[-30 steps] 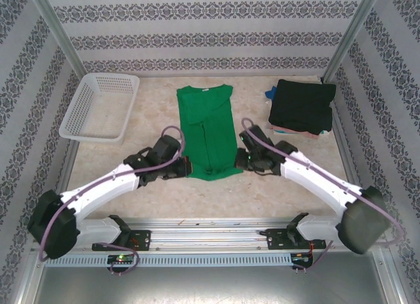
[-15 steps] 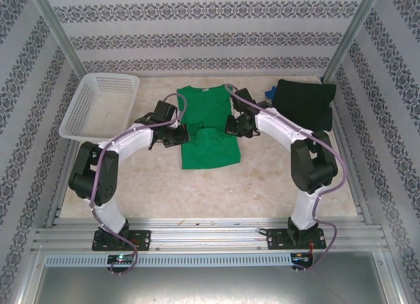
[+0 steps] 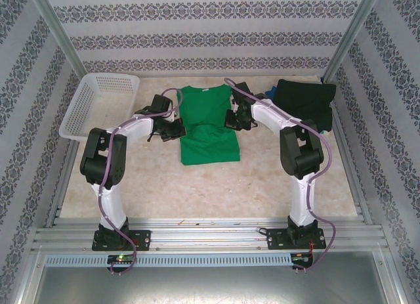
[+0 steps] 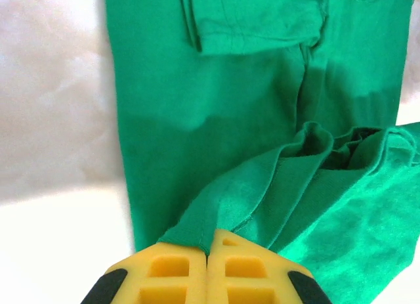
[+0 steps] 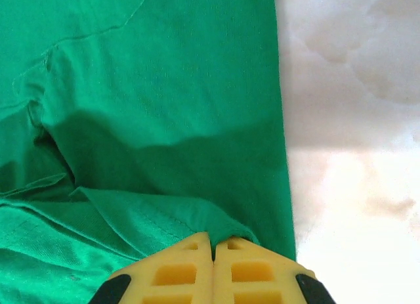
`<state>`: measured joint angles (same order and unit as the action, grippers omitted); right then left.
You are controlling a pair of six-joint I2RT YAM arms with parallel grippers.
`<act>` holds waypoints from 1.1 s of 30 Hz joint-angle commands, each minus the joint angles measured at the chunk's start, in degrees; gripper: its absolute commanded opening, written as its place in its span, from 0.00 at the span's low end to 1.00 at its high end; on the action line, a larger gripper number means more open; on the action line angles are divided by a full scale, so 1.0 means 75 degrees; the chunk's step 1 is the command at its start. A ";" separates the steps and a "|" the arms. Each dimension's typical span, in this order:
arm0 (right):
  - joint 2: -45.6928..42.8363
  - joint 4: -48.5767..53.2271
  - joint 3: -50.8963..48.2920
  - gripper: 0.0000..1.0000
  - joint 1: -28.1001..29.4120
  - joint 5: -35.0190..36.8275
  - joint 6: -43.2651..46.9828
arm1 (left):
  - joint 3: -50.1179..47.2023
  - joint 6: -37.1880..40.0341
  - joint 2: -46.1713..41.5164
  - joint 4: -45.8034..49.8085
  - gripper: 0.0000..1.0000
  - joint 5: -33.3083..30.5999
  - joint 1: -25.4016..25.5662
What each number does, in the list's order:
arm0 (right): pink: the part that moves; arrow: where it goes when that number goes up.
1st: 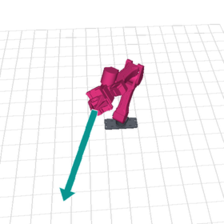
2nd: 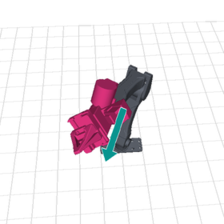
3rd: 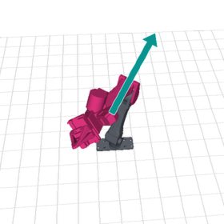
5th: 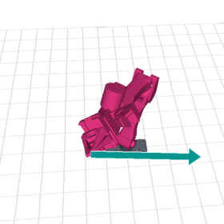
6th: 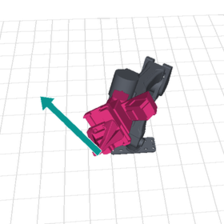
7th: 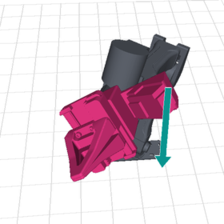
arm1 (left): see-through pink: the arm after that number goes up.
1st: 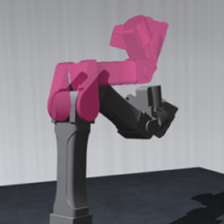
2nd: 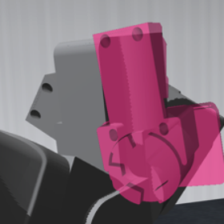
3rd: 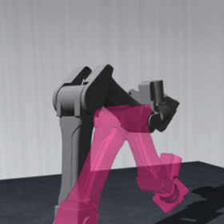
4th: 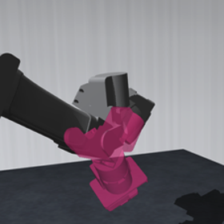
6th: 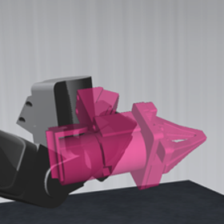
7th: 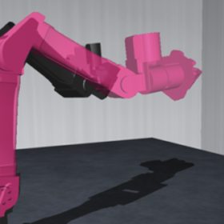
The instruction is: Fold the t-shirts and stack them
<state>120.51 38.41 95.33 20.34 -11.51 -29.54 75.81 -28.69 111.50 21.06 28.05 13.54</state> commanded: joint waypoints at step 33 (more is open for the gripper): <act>0.0609 -0.0802 0.0314 0.31 0.0230 -0.0162 0.0130 | 0.0776 0.0265 0.0621 -0.0427 0.27 0.0618 0.0255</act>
<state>122.10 32.69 94.56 24.10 -13.15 -28.51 80.51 -26.11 112.29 22.13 30.76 15.07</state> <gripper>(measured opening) 0.314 0.276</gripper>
